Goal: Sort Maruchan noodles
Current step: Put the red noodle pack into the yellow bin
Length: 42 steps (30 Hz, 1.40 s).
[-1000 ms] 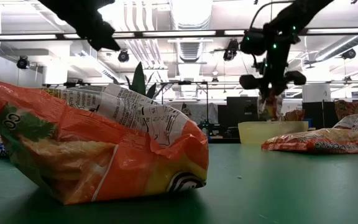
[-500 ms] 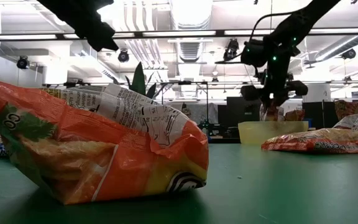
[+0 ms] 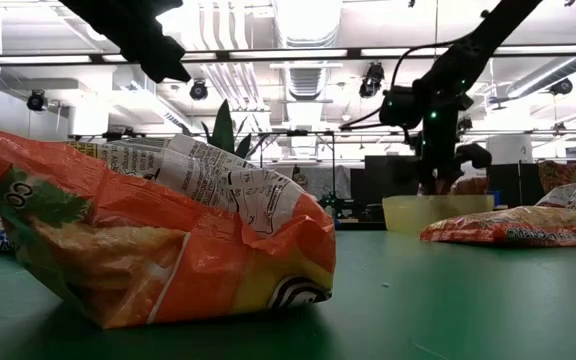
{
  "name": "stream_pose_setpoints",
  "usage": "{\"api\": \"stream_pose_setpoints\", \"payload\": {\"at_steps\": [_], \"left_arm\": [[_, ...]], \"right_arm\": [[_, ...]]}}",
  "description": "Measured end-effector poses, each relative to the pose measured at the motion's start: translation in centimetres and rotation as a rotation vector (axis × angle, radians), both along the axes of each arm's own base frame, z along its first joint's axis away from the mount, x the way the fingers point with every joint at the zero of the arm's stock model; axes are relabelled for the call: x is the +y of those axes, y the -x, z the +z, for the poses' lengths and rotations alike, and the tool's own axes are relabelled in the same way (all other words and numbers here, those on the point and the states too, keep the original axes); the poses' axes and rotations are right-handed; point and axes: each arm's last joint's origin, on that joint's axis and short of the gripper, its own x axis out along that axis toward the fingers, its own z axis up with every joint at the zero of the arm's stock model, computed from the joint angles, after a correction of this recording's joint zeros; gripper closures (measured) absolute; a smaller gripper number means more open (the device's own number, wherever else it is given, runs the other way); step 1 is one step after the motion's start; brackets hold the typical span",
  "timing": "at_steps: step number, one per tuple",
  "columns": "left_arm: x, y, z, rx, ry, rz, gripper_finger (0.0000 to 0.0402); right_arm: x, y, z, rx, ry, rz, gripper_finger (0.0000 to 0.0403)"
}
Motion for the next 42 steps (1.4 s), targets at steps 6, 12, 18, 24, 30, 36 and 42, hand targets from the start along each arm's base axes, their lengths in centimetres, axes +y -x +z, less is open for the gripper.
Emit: {"api": "stream_pose_setpoints", "payload": {"at_steps": [6, 12, 18, 24, 30, 36, 42], "left_arm": [[0.0, 0.0, 0.0, 0.000, 0.000, 0.000, 0.0326], [0.0, 0.0, 0.0, 0.000, 0.000, 0.000, 0.0326], [0.0, 0.0, 0.0, 0.000, 0.000, 0.000, 0.0326], [0.0, 0.0, 0.0, 0.002, 0.000, 0.000, 0.0326], [0.0, 0.1, -0.1, 0.008, 0.002, 0.002, 0.0326], [0.0, 0.1, -0.2, 0.011, 0.002, 0.002, 0.0326], [0.0, 0.1, -0.2, 0.005, 0.005, 0.003, 0.0326]], "right_arm": [[0.0, 0.0, -0.1, 0.030, -0.002, 0.022, 0.0321], [0.3, 0.2, 0.5, 0.025, -0.003, 0.042, 0.0279], [0.4, 0.4, 1.0, 0.043, 0.002, 0.068, 0.0242], [0.6, 0.7, 1.4, 0.049, 0.006, 0.071, 0.0232], [0.7, 0.9, 2.2, 0.058, 0.045, 0.066, 0.0241], [0.9, 1.1, 3.3, 0.066, 0.036, 0.064, 0.0239], [1.0, 1.1, 5.5, 0.060, 0.034, 0.063, 0.0225]]}}
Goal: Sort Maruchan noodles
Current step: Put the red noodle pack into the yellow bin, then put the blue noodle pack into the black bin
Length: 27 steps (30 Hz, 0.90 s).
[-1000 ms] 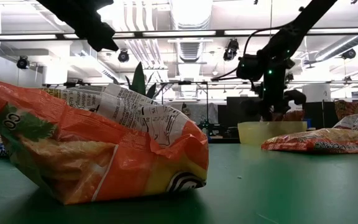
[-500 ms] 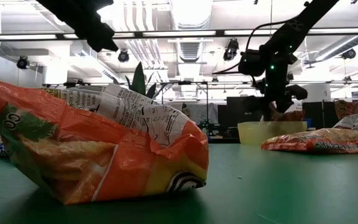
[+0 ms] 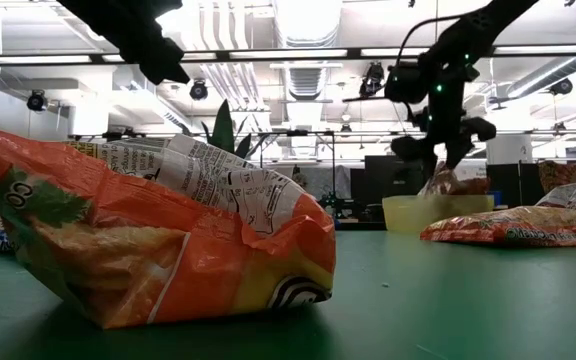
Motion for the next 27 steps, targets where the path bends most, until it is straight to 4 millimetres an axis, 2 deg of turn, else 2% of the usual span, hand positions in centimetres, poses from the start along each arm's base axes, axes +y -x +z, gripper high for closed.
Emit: {"api": "stream_pose_setpoints", "payload": {"at_steps": [8, 12, 16, 20, 27], "left_arm": [[-0.1, -0.1, 0.0, -0.052, 0.046, -0.015, 0.0326], [-0.2, -0.3, -0.1, -0.073, 0.115, -0.088, 0.0326], [-0.6, -0.8, -0.2, -0.130, 0.244, -0.206, 0.0326], [-0.9, -1.9, -0.8, -0.162, 0.341, -0.292, 0.0326], [-1.3, -4.7, -2.6, -0.126, 0.314, -0.317, 0.0326]], "right_arm": [[1.8, 0.5, 3.3, -0.023, 0.047, 0.088, 0.0221], [3.7, 0.7, 4.7, -0.071, 0.047, 0.183, 0.0222], [6.4, 0.7, 5.6, -0.121, 0.043, 0.321, 0.0225], [9.4, 0.5, 5.1, -0.147, 0.071, 0.465, 0.0231], [13.2, -0.2, 2.3, -0.321, 0.193, 0.729, 0.0237]]}}
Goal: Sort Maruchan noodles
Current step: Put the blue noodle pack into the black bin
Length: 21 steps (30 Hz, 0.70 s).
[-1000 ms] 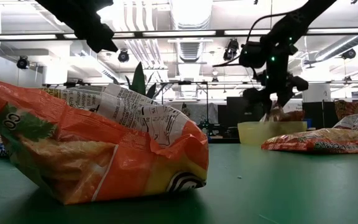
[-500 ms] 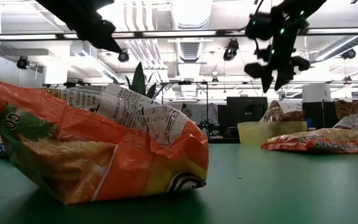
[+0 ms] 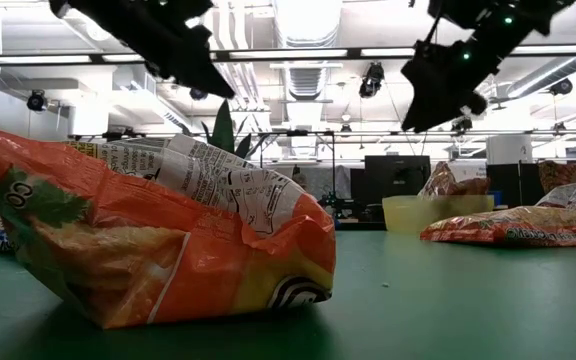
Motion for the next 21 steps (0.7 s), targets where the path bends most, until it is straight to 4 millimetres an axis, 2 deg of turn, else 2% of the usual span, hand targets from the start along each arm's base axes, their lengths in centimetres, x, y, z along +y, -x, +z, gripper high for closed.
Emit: {"api": "stream_pose_setpoints", "payload": {"at_steps": [3, 6, 12, 17, 21], "left_arm": [[-0.1, -0.9, 0.1, 0.030, -0.028, -0.015, 0.0326], [-0.2, -1.3, 0.8, 0.054, -0.078, -0.042, 0.0326], [-0.1, -0.8, 2.3, 0.095, -0.192, -0.099, 0.0326], [0.0, 0.3, 3.4, 0.119, -0.271, -0.133, 0.0326], [0.1, 1.2, 3.6, 0.156, -0.305, -0.150, 0.0326]], "right_arm": [[0.3, -0.5, -0.5, -0.153, -0.008, 0.084, 0.0237], [0.4, -1.2, -0.5, -0.231, -0.063, 0.153, 0.0241], [0.3, -3.1, -0.2, -0.247, -0.134, 0.198, 0.0258], [0.1, -5.7, -0.5, -0.186, -0.138, 0.235, 0.0271], [-0.7, -8.0, -0.6, -0.152, -0.178, 0.201, 0.0268]]}}
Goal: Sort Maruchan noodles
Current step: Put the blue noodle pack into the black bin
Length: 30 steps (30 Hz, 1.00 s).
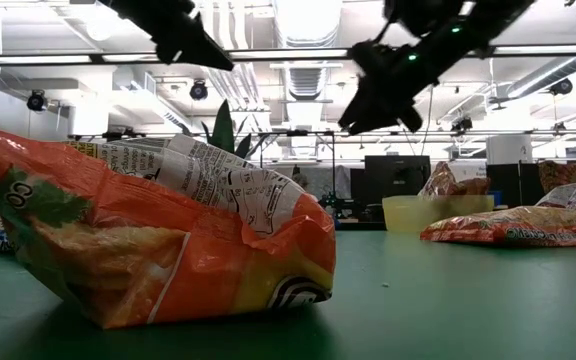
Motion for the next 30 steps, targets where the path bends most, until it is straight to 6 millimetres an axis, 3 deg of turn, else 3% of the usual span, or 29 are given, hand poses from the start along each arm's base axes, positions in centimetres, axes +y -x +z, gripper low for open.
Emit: {"api": "stream_pose_setpoints", "payload": {"at_steps": [4, 10, 16, 21, 24, 30], "left_arm": [[0.1, 1.2, -0.6, 0.052, 0.013, 0.010, 0.0326], [0.4, 2.6, -0.9, 0.050, -0.012, 0.042, 0.0326], [0.7, 3.8, -0.8, 0.051, -0.041, 0.110, 0.0326], [0.7, 4.7, -0.9, 0.054, -0.019, 0.124, 0.0326], [0.8, 5.1, -0.9, 0.048, -0.002, 0.133, 0.0326], [0.8, 5.3, -0.8, 0.038, 0.007, 0.136, 0.0326]], "right_arm": [[-1.1, -2.1, 0.4, 0.097, -0.043, -0.032, 0.0238], [-2.7, -5.9, 0.6, 0.214, -0.048, -0.031, 0.0163], [-4.5, -10.1, -0.3, 0.304, 0.084, 0.074, 0.0096], [-4.3, -11.6, -4.0, 0.653, 0.425, 0.418, 0.0072], [-4.6, -12.0, -6.4, 0.796, 0.503, 0.401, 0.0073], [-6.5, -12.7, -9.3, 0.828, 0.470, 0.334, 0.0076]]}}
